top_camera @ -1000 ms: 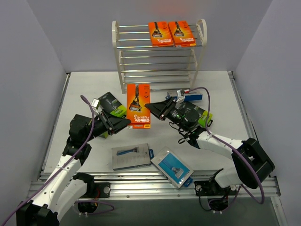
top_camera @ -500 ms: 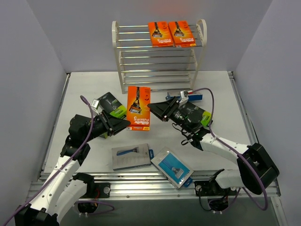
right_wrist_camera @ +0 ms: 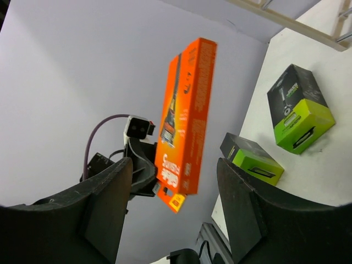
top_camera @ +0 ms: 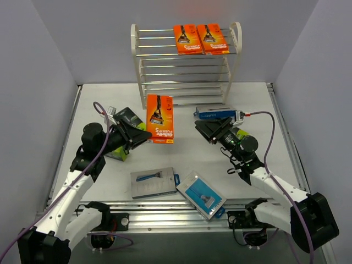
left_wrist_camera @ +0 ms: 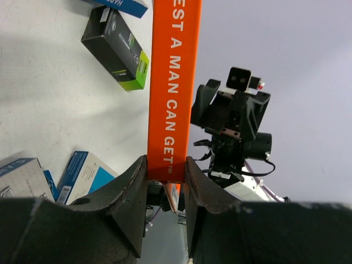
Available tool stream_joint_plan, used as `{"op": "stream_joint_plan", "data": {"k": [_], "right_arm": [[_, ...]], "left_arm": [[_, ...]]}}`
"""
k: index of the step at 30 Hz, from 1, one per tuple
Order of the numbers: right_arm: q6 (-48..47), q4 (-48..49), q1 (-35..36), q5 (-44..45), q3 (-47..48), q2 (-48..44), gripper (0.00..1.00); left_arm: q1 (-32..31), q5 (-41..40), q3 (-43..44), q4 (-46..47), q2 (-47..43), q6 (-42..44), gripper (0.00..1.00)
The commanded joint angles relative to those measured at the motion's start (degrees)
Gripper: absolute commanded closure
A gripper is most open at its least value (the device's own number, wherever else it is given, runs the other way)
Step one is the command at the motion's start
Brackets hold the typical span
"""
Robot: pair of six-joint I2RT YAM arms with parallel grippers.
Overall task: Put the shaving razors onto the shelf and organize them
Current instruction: Place the shaving razor onto shelf
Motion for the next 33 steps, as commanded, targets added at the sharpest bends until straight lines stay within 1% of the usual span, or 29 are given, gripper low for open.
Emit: {"op": "stream_joint_plan", "data": {"k": [1, 4, 5, 7, 11, 12, 14, 15, 17, 18, 20, 21, 22, 23, 24, 25, 27, 28, 31, 32, 33], "right_arm": [[0.8, 1.2, -2.6, -3.7, -2.1, -3.0, 0.42], [0.8, 0.9, -4.7, -5.8, -4.2, -4.4, 0.42], [0.7, 0.9, -5.1, -6.3, -4.7, -4.9, 0.42], [0.3, 0.8, -6.4, -8.0, -6.2, -5.0, 0.42], [-0.6, 0.7, -8.2, -10.0, -8.6, -5.4, 0.42], [-1.2, 0.5, -8.5, -10.4, -8.9, -5.5, 0.42], [-1.9, -0.7, -9.5, -11.6, -9.5, -6.1, 0.42], [-2.1, -1.3, -9.8, -11.9, -9.7, -6.3, 0.42], [-2.9, -2.7, -10.5, -12.7, -10.1, -7.0, 0.42], [-3.1, -2.9, -10.8, -13.1, -10.3, -7.2, 0.42], [-3.7, -3.2, -11.2, -14.2, -10.5, -7.6, 0.42], [-3.9, -3.4, -11.7, -14.6, -10.8, -7.5, 0.42], [-4.1, -3.5, -11.8, -14.9, -10.9, -7.4, 0.42], [-4.6, -3.6, -11.9, -15.6, -10.9, -7.4, 0.42], [-4.8, -3.9, -12.3, -15.9, -11.1, -7.2, 0.42], [-5.0, -4.0, -12.4, -16.1, -11.2, -7.0, 0.42], [-5.5, -3.9, -13.0, -16.8, -11.5, -6.3, 0.41], [-5.5, -3.9, -13.3, -17.1, -11.6, -6.0, 0.41], [-5.6, -2.5, -14.5, -18.6, -11.8, -4.2, 0.41], [-5.7, -1.9, -14.7, -19.0, -11.8, -3.7, 0.41], [-6.0, -1.6, -15.0, -19.9, -11.8, -3.2, 0.41]], "left_arm": [[0.6, -0.9, 7.0, 1.9, 1.4, 2.3, 0.98], [0.7, -1.5, 9.9, 0.8, 3.6, 3.4, 0.98], [0.7, -1.6, 12.2, 0.8, 4.3, 3.7, 0.98], [0.8, -1.9, 14.5, -1.7, 6.2, 4.5, 0.98], [0.9, -2.4, 20.7, -3.5, 9.5, 6.2, 0.98], [1.2, -2.7, 23.9, -4.7, 11.2, 6.5, 0.98], [1.5, -2.6, 27.2, -5.7, 13.0, 7.4, 0.98], [1.7, -2.6, 30.9, -6.7, 15.2, 7.8, 0.98], [2.1, -2.7, 35.0, -8.5, 17.5, 9.4, 0.98], [2.3, -2.7, 39.3, -10.2, 20.0, 9.8, 0.98], [3.0, -2.2, 43.4, -11.2, 22.8, 10.9, 0.98], [3.4, -2.1, 45.5, -12.2, 25.6, 11.0, 0.98], [3.8, -2.0, 49.3, -12.6, 26.9, 11.2, 0.98], [4.5, -1.9, 51.4, -12.8, 28.3, 11.6, 0.98], [4.9, -1.9, 53.5, -14.0, 31.1, 11.8, 0.98], [5.4, -2.0, 57.8, -14.5, 32.4, 12.0, 0.98], [6.1, -1.9, 62.1, -16.0, 37.1, 12.2, 0.98], [6.4, -1.8, 66.1, -16.2, 38.5, 12.1, 0.98], [6.7, -2.0, 72.6, -17.5, 44.6, 11.8, 0.98], [6.7, -1.9, 76.7, -17.7, 46.1, 11.4, 0.98], [6.7, -2.1, 78.7, -18.1, 49.0, 11.3, 0.98]]}}
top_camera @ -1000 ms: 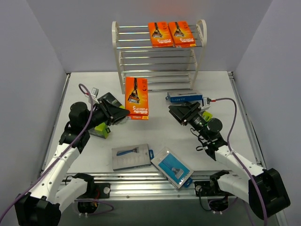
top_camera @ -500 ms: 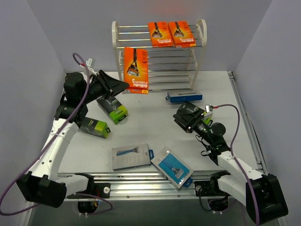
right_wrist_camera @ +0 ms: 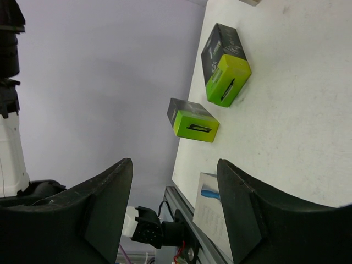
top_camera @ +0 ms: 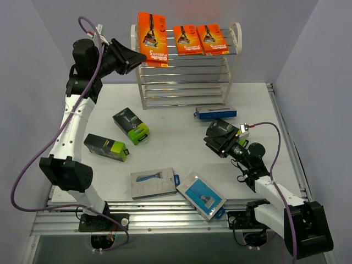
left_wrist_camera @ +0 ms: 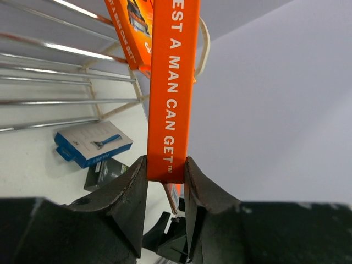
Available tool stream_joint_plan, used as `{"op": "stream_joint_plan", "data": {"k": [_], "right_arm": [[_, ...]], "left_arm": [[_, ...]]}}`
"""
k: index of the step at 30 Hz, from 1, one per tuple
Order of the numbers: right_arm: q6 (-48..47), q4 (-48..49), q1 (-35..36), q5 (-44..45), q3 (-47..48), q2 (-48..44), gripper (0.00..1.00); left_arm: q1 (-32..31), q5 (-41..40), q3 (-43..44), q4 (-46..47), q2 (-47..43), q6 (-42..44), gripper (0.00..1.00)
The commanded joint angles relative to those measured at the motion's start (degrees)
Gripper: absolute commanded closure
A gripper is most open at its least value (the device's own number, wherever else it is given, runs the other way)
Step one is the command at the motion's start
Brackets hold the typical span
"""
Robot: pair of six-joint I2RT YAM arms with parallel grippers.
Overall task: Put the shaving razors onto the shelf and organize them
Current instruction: Place the shaving razor onto shelf
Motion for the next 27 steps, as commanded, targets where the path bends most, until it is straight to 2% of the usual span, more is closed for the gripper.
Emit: {"op": "stream_joint_plan", "data": {"k": [1, 2, 10, 27], "right_arm": [[-1.9, 3.9, -1.6, -4.2, -0.3, 2.0, 0.41], [-2.0, 4.0, -1.9, -4.5, -0.4, 2.5, 0.41], [-2.2, 6.2, -3.7, -7.2, -2.6, 4.9, 0.41], [-2.8, 7.5, -5.5, -8.8, -5.4, 6.2, 0.41]], "left_arm": [[0.2, 0.0, 9.5, -0.8, 5.1, 0.2, 0.98], [0.2, 0.0, 13.7, -1.6, 8.0, 0.0, 0.98], [-0.2, -2.2, 28.8, -5.9, 18.7, -0.9, 0.98], [-2.0, -4.3, 40.2, -6.8, 30.5, -3.5, 0.98]]}}
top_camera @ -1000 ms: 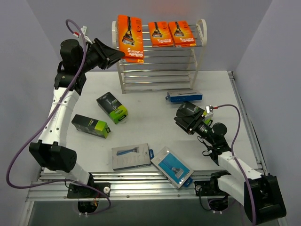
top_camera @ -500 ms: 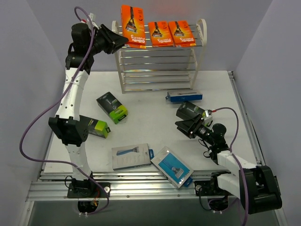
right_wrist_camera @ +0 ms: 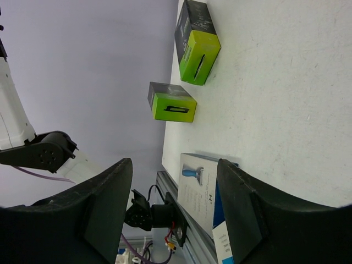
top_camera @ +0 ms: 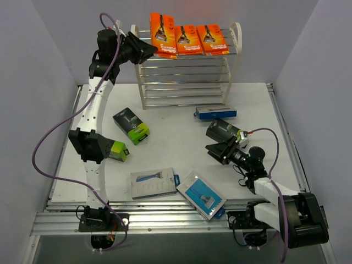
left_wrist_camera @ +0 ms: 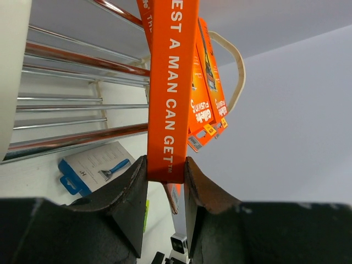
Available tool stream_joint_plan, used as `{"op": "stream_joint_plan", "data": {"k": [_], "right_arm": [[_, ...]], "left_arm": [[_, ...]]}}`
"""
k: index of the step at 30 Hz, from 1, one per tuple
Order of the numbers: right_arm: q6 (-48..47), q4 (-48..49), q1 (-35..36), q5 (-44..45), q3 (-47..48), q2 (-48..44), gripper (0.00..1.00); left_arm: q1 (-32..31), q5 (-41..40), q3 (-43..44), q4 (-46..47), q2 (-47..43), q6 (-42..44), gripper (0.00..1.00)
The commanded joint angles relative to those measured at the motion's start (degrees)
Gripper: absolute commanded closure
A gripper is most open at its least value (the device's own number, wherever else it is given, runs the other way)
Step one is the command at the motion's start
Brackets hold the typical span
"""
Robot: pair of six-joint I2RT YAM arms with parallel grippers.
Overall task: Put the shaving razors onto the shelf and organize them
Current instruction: Place the shaving razor onto shelf
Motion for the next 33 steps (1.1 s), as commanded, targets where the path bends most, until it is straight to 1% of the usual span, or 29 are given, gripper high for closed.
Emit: {"op": "stream_joint_plan", "data": {"k": [1, 9, 17, 28, 29, 31, 32, 33], "right_arm": [[-1.3, 3.9, -0.6, -2.0, -0.2, 0.4, 0.41], [-1.7, 4.8, -1.4, -2.8, -0.3, 1.9, 0.41], [-1.9, 6.2, -2.0, -3.2, -0.4, 3.9, 0.41], [-0.5, 12.1, -2.7, -4.0, -1.0, 9.1, 0.41], [-0.2, 12.6, -2.8, -4.1, -1.1, 9.7, 0.41], [0.1, 13.7, -2.9, -4.2, -1.1, 10.3, 0.41], [0.2, 14.0, -3.0, -4.2, -1.1, 10.5, 0.41], [0.3, 14.5, -3.0, -4.2, -1.2, 11.0, 0.41]], "left_arm": [[0.1, -1.5, 5.1, 1.4, 0.4, -0.5, 0.98], [0.2, -2.2, 5.4, 2.7, 2.4, -1.7, 0.98], [0.1, -1.2, 8.6, 3.4, 6.0, -3.1, 0.98], [0.5, -0.1, 8.6, 4.5, 7.6, -3.8, 0.98], [0.7, 0.2, 8.6, 4.6, 7.9, -3.9, 0.96], [1.2, 0.3, 8.6, 4.7, 7.9, -4.1, 0.88], [1.2, 0.4, 8.6, 4.7, 8.0, -4.1, 0.82], [1.4, 0.4, 8.6, 4.7, 7.9, -4.1, 0.66]]}}
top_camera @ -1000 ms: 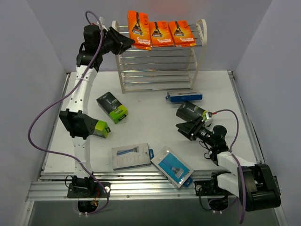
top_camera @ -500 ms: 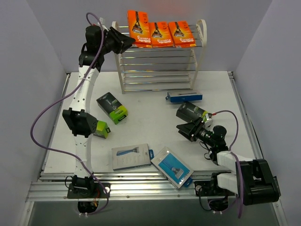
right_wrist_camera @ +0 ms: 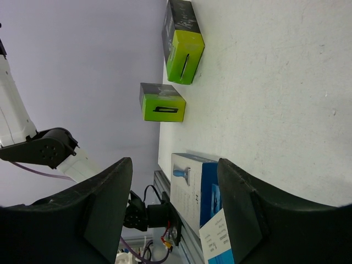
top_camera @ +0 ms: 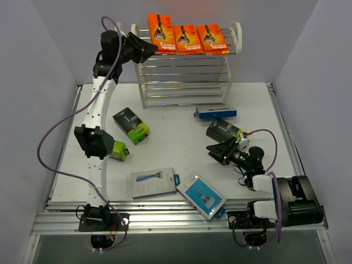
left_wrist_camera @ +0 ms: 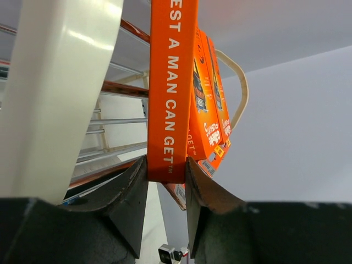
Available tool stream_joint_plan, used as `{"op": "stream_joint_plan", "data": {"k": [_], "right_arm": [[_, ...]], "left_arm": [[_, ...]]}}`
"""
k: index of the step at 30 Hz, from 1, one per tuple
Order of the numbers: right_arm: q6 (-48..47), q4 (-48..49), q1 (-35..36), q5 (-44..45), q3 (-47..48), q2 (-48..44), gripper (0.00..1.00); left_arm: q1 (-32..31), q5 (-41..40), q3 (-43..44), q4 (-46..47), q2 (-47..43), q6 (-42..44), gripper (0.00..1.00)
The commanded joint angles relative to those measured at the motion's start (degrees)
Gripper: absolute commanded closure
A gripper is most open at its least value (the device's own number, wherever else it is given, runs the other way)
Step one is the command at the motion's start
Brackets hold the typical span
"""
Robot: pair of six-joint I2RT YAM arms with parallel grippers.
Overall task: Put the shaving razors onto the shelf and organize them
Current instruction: Place the shaving razor onto shelf
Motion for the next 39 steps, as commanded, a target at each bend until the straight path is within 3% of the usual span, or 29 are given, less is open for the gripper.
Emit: {"op": "stream_joint_plan", "data": {"k": [1, 3, 4, 5, 7, 17, 29, 39], "right_arm": [[0.6, 6.2, -0.6, -1.8, -0.3, 0.9, 0.41], [0.7, 6.8, -0.6, -1.9, -0.4, 1.5, 0.41], [0.8, 7.1, -0.6, -1.8, -0.5, 1.6, 0.41], [1.0, 7.4, -0.7, -1.8, -0.6, 1.9, 0.41], [1.2, 8.1, -0.7, -1.5, -0.9, 2.2, 0.41], [1.2, 8.1, -0.8, -1.5, -1.1, 2.3, 0.41], [0.9, 7.9, -0.8, -1.4, -1.1, 2.6, 0.41], [0.4, 8.1, -0.8, -1.2, -1.3, 3.6, 0.41]], "left_arm": [[1.1, 1.2, 2.5, 2.8, 0.6, -0.3, 0.60], [1.5, 1.3, 2.4, 3.1, 0.7, -0.4, 0.49], [1.6, 1.3, 2.4, 3.1, 0.7, -0.4, 0.39], [1.7, 1.3, 2.5, 3.2, 0.6, -0.5, 0.23], [1.9, 1.6, 2.4, 3.2, 0.9, -0.6, 0.10], [2.4, 2.9, 1.5, 4.1, 0.4, -1.0, 0.09], [2.4, 4.7, -9.0, 6.6, -6.1, 0.0, 0.08], [2.6, 5.5, -8.8, 7.9, -7.9, 0.2, 0.05]]}}
